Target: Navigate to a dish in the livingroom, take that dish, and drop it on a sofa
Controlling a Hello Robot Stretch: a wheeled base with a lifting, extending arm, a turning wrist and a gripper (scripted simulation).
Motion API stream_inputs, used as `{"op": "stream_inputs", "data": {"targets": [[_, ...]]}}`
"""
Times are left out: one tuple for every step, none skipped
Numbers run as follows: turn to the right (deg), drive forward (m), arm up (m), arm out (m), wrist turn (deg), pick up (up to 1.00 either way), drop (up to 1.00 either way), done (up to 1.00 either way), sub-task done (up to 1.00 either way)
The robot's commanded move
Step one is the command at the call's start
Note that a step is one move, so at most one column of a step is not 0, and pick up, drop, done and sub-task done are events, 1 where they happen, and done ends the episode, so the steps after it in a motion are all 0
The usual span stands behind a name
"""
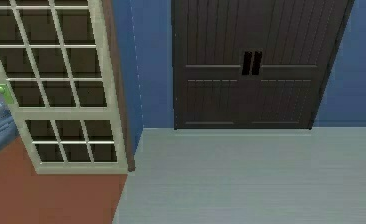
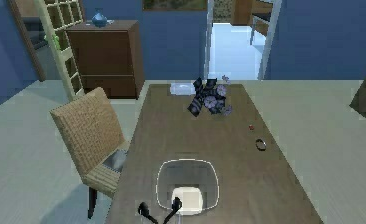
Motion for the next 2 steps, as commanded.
{"op": "stream_inputs", "data": {"targets": [[0.0,0.00,0.10,0.00,0.0,0.00,0.00,0.00,0.00],[-45.0,0.00,0.00,0.00,0.0,0.00,0.00,0.00,0.00]]}}
